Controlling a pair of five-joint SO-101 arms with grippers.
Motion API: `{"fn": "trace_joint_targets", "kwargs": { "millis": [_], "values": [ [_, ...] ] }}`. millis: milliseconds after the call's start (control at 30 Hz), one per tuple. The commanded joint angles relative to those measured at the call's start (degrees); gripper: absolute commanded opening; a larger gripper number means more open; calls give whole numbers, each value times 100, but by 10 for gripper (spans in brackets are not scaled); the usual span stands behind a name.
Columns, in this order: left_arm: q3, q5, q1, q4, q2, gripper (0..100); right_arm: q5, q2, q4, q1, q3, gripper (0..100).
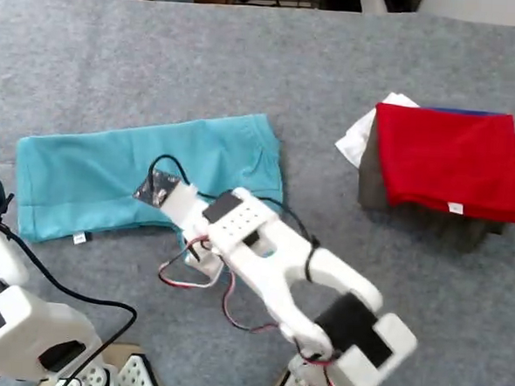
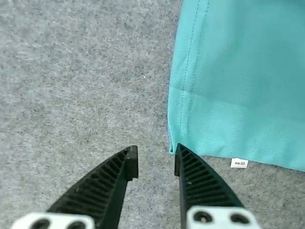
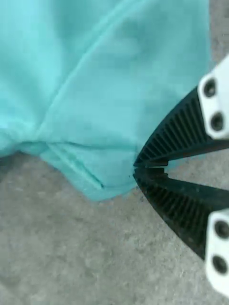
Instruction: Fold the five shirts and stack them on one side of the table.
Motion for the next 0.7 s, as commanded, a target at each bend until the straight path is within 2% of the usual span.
{"fn": "trace_joint_targets", "kwargs": {
  "millis": [0,233,367,433,533,667],
  "values": [
    [-110,-18,-40,0,-35,148,246,-778,105,396,-84,15],
    [-171,18,119,-9,-44,148,475,-734,79,1319,-259,15],
    [-593,853,637,-53,-26,148,484,-585,-202,1908,-673,15],
    [-769,1327,971,-431,-18,148,484,-505,-360,2171,-1314,16],
    [-769,1934,1437,-1415,97,148,484,4,-563,2347,-2396,16],
    [-787,2505,1648,-2312,607,100,448,1209,-563,2382,-3846,15]
  ]
}}
